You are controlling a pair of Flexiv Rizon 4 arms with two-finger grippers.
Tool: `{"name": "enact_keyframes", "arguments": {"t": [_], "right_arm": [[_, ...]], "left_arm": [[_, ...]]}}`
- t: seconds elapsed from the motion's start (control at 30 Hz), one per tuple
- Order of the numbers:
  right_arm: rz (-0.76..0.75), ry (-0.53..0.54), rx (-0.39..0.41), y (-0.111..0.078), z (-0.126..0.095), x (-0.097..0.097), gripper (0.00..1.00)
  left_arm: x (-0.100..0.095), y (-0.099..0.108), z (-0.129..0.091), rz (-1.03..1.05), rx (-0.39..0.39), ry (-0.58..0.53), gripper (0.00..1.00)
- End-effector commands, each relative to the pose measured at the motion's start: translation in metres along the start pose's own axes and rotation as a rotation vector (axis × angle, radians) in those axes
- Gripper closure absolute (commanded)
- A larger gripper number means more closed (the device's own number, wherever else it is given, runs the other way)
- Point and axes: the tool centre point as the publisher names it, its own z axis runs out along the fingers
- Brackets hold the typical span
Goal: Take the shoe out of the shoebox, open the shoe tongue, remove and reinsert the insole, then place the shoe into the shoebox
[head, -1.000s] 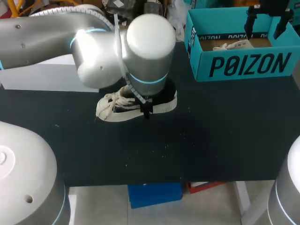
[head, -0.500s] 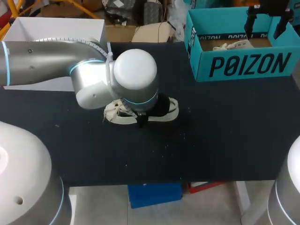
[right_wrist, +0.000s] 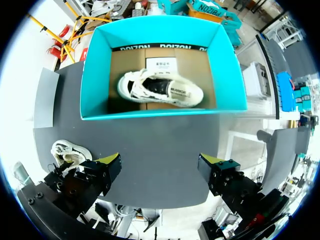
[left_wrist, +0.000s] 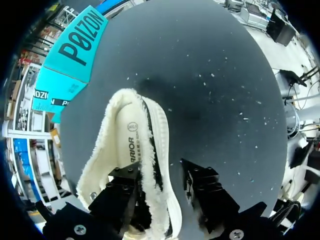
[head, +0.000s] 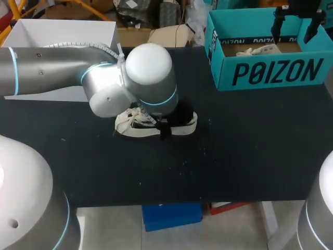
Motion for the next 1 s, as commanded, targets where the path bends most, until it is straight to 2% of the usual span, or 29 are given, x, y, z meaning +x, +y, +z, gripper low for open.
{"name": "enact_keyframes", "arguments": {"t": [0.03, 0.1, 0.13, 0.2, 0.23, 0.33, 0.43, 0.53, 0.63, 0.77, 0.8, 1.0], "right_arm": [[0.000, 0.000, 0.000, 0.000, 0.000, 0.000, 0.00], [0.000, 0.000, 0.000, 0.000, 0.000, 0.000, 0.00], [0.000, 0.000, 0.000, 0.000, 0.000, 0.000, 0.00], [0.000, 0.000, 0.000, 0.000, 0.000, 0.000, 0.00], [0.000, 0.000, 0.000, 0.000, 0.000, 0.000, 0.00], [0.000, 0.000, 0.000, 0.000, 0.000, 0.000, 0.00], [0.000, 0.000, 0.000, 0.000, 0.000, 0.000, 0.00], [0.000, 0.000, 0.000, 0.000, 0.000, 0.000, 0.00], [0.000, 0.000, 0.000, 0.000, 0.000, 0.000, 0.00], [0.000, 0.000, 0.000, 0.000, 0.000, 0.000, 0.00], [0.000, 0.000, 0.000, 0.000, 0.000, 0.000, 0.00], [0.000, 0.000, 0.000, 0.000, 0.000, 0.000, 0.00]], "left_arm": [[-0.005, 0.016, -0.051, 0.020, 0.205, 0.103, 0.00], [-0.005, 0.016, -0.076, 0.038, 0.231, 0.101, 0.00], [-0.005, 0.017, -0.089, 0.051, 0.279, 0.109, 0.00], [-0.006, 0.020, -0.111, 0.052, 0.313, 0.115, 0.00], [-0.005, 0.022, -0.122, 0.060, 0.364, 0.120, 0.00], [-0.004, 0.031, -0.148, 0.073, 0.455, 0.130, 0.00], [-0.006, 0.050, -0.166, 0.052, 0.494, 0.123, 0.00], [-0.009, 0.073, -0.178, 0.016, 0.488, 0.099, 0.00], [-0.011, 0.098, -0.181, -0.022, 0.516, 0.108, 0.00], [-0.012, 0.127, -0.183, -0.024, 0.672, 0.179, 0.00], [-0.010, 0.134, -0.183, -0.013, 0.652, 0.165, 0.00], [-0.010, 0.134, -0.183, -0.013, 0.652, 0.165, 0.00]]}}
